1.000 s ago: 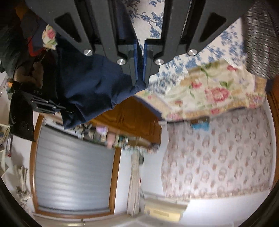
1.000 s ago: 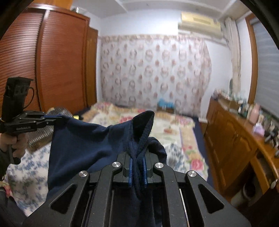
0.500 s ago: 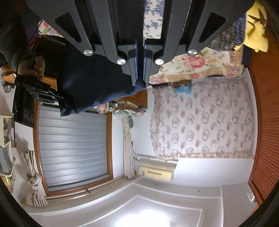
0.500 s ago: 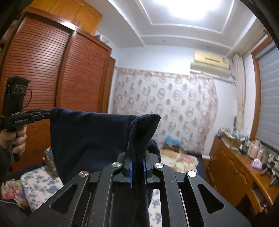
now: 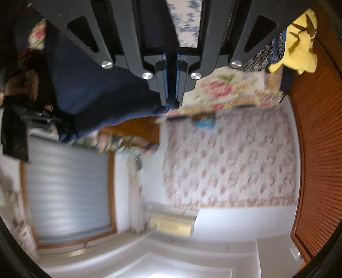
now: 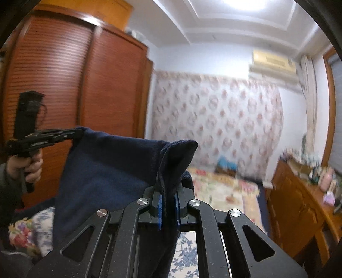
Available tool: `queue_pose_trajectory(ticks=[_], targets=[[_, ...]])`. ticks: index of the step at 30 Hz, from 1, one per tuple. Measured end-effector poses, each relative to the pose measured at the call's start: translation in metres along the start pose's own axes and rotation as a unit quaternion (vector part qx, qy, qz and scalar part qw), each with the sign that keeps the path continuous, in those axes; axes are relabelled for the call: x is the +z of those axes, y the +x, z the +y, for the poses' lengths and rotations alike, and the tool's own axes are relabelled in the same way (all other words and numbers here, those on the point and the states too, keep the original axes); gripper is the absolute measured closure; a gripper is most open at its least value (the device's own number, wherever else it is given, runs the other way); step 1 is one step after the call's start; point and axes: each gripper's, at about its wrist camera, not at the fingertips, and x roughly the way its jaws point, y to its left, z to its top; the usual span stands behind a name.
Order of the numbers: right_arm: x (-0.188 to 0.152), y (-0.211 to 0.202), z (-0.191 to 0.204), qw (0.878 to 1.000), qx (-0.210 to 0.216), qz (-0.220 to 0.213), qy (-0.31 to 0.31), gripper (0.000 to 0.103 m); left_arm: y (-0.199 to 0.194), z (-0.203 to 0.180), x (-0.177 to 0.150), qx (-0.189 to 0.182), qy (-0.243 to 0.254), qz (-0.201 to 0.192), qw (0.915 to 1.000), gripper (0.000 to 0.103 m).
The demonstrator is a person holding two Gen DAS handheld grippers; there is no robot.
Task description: Fold small clothes
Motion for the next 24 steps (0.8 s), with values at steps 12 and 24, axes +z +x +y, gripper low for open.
queue_pose_trajectory(ticks=[12, 24], targets=[[-0.113, 0.143, -0.005, 0.975, -0.056, 0.217, -0.006, 0.037, 0.092, 0.01, -0.129, 0.006, -0.02, 0.183, 0.9828, 0.06], [-0.155, 0.079, 0.022, 0.974, -0.008, 0.225, 0.03, 0.037, 0.053, -0.021, -0.199, -0.002, -0.031, 0.235, 0.9714, 0.06]])
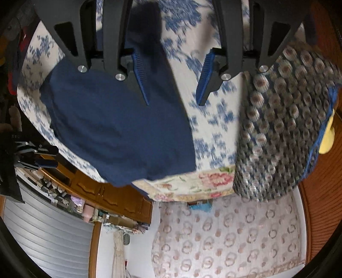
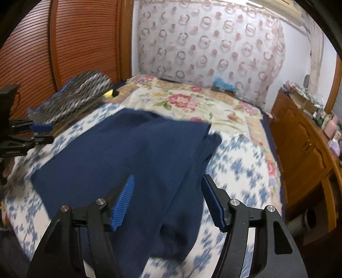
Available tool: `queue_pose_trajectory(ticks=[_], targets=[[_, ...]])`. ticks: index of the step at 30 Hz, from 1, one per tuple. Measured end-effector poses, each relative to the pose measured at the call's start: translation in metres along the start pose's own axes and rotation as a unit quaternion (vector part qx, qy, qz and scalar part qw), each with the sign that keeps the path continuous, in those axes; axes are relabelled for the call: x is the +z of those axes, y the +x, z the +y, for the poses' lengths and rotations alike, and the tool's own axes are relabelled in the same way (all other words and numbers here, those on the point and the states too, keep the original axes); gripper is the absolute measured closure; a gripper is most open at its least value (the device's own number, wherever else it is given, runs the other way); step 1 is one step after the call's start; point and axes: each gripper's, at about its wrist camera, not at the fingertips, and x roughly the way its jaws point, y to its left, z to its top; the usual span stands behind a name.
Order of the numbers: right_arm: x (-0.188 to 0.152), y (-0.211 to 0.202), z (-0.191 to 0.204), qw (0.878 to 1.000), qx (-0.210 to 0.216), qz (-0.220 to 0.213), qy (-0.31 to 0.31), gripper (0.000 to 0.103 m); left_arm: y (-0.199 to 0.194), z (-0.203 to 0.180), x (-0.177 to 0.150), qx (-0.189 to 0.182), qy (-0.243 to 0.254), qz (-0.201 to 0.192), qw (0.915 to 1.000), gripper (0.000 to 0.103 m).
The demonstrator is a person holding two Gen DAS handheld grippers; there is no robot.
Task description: Fold small clothes
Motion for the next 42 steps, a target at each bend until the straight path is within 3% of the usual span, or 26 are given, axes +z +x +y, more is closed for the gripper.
queue_pose_trajectory(ticks=[8, 15, 27, 32, 42], targets=[[-0.053, -0.001, 0.006, 0.998, 0.025, 0.031, 0.05, 0.037, -0.001, -0.022, -0.029, -0.022, 0.007, 0.023, 0.9995, 0.06], [-0.084, 0.002, 0.026, 0.996, 0.045, 0.061, 0.04, 0.038, -0.006, -0.028, -0.044, -0.022, 0.006, 0.039, 0.999, 0.06], [-0.093, -0.007, 0.044, 0.996, 0.069, 0.049, 0.024, 0.065, -0.009, -0.028, -0.064, -0.032, 0.006, 0.057, 0.9978, 0.06], [-0.094, -0.007, 0.043, 0.996, 0.077, 0.044, 0.023, 0.084, -0.008, -0.029, -0.061, -0.03, 0.013, 0.061, 0.9976, 0.06], [-0.094, -0.009, 0.042, 0.994, 0.095, 0.033, 0.031, 0.096, -0.006, -0.029, -0.057, -0.028, 0.014, 0.063, 0.9975, 0.06]])
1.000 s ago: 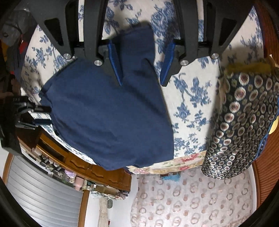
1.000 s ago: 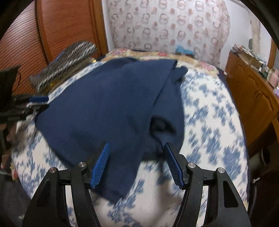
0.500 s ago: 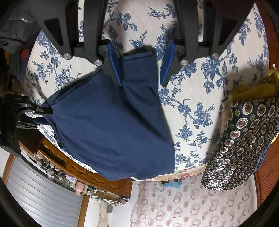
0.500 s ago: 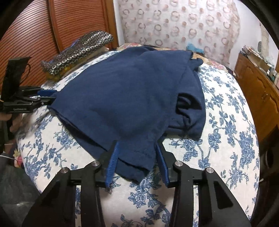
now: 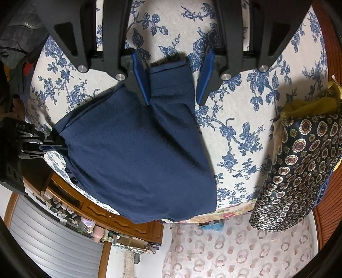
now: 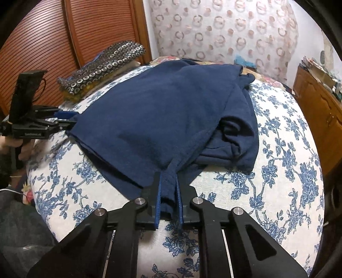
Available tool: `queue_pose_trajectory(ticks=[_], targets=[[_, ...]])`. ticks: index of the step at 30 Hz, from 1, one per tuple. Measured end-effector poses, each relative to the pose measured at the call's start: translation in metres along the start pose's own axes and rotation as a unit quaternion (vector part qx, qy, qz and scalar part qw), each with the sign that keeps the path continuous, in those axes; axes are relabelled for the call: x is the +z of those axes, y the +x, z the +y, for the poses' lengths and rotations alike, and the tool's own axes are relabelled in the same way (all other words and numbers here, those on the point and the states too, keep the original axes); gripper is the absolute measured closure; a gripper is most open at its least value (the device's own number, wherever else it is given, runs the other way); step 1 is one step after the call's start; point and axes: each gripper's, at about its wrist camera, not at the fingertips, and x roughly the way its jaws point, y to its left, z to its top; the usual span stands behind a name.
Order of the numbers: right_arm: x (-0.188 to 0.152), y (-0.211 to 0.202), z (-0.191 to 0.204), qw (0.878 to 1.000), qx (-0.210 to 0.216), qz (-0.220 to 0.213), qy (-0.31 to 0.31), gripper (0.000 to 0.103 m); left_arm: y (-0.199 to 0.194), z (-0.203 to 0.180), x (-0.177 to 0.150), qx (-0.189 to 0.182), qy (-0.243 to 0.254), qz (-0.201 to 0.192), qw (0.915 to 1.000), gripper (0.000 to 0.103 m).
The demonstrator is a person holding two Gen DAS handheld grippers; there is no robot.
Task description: Fold small clothes
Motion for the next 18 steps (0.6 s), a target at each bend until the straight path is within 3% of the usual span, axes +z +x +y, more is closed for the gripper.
queue_pose_trajectory(ticks=[3, 4, 7, 11, 18], targets=[[0.001, -0.004, -0.003, 1.0, 0.013, -0.014, 0.012, 0.098, 0.0, 0.001, 0.0, -0.006, -0.003, -0.001, 1.0, 0.06], [0.003, -0.007, -0.005, 0.999, 0.017, -0.021, 0.017, 0.098, 0.0, 0.002, 0.0, -0.013, -0.004, -0.002, 0.9999, 0.065], [0.011, -0.017, -0.007, 0.998, 0.026, -0.046, 0.024, 0.099, -0.001, 0.002, 0.002, -0.044, -0.004, 0.0, 0.999, 0.096], [0.029, -0.033, -0.015, 0.996, 0.024, -0.082, 0.03, 0.099, -0.013, -0.003, 0.017, -0.054, 0.006, -0.03, 0.998, 0.097], [0.085, -0.05, -0.04, 0.99, 0.003, -0.139, 0.032, 0.099, -0.039, 0.004, 0.088, -0.046, -0.005, -0.123, 0.9913, 0.098]])
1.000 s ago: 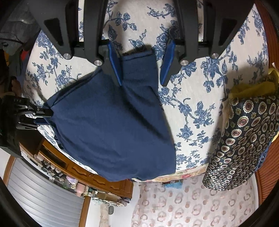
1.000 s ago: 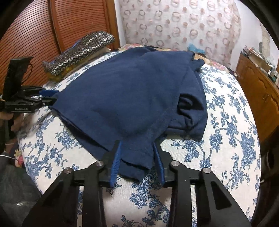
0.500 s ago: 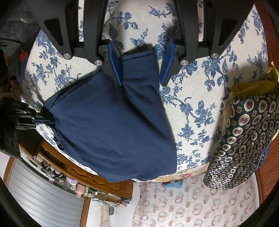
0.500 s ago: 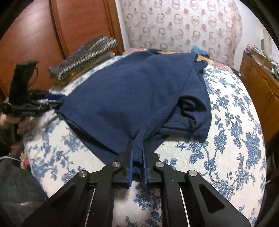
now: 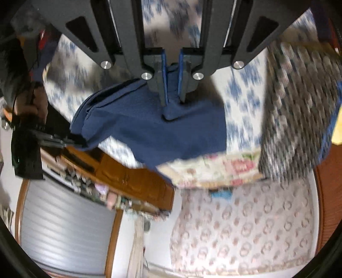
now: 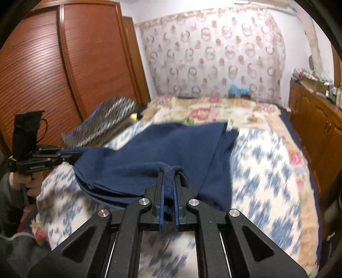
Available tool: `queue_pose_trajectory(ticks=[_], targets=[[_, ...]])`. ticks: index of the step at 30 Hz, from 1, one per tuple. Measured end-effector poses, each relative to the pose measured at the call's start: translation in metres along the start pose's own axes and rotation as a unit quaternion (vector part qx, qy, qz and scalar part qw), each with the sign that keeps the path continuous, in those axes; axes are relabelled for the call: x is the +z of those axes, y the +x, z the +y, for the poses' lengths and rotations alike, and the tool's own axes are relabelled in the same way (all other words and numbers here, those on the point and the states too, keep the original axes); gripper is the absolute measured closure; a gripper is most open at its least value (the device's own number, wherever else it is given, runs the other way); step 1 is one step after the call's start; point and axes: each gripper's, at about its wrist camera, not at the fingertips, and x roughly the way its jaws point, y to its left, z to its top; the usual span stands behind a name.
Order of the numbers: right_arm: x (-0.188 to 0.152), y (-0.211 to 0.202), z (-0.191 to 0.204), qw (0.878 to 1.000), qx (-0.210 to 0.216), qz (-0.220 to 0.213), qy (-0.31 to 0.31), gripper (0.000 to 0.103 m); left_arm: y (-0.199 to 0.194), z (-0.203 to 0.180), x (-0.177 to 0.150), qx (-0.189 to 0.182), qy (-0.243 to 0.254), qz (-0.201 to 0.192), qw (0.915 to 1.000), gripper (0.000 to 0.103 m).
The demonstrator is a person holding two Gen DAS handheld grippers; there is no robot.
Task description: Fold small clothes
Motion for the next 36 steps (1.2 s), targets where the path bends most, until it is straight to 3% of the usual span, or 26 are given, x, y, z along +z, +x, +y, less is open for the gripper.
queue_pose_trajectory(ticks=[4, 9, 15, 21, 24, 25, 26, 30, 36], targets=[[0.033, 0.01, -0.016, 1.0, -0.021, -0.018, -0.01, 0.1, 0.018, 0.017, 0.045, 0.009, -0.017, -0.024, 0.9995, 0.098], [0.071, 0.039, -0.044, 0.999, -0.04, -0.014, -0.014, 0.1, 0.063, 0.03, 0.087, 0.025, -0.016, -0.019, 0.9994, 0.098], [0.094, 0.086, -0.065, 0.998, -0.05, 0.016, -0.024, 0.1, 0.115, 0.046, 0.111, 0.026, -0.037, 0.012, 0.9989, 0.098], [0.102, 0.144, -0.095, 0.994, -0.071, 0.075, -0.02, 0.099, 0.153, 0.064, 0.118, 0.039, -0.052, 0.038, 0.9971, 0.098], [0.094, 0.154, -0.107, 0.992, -0.076, 0.102, -0.009, 0.079, 0.166, 0.074, 0.111, 0.045, -0.061, 0.052, 0.9958, 0.097], [0.091, 0.153, -0.109, 0.991, -0.085, 0.104, -0.011, 0.06, 0.169, 0.075, 0.109, 0.048, -0.065, 0.056, 0.9952, 0.097], [0.088, 0.15, -0.111, 0.99, -0.092, 0.102, -0.01, 0.047, 0.173, 0.078, 0.106, 0.051, -0.069, 0.06, 0.9945, 0.097], [0.081, 0.127, -0.114, 0.99, -0.098, 0.097, 0.013, 0.046, 0.179, 0.079, 0.097, 0.053, -0.077, 0.066, 0.9935, 0.097], [0.069, 0.093, -0.088, 0.993, -0.053, 0.103, 0.025, 0.046, 0.175, 0.072, 0.09, 0.058, -0.067, 0.062, 0.9941, 0.097]])
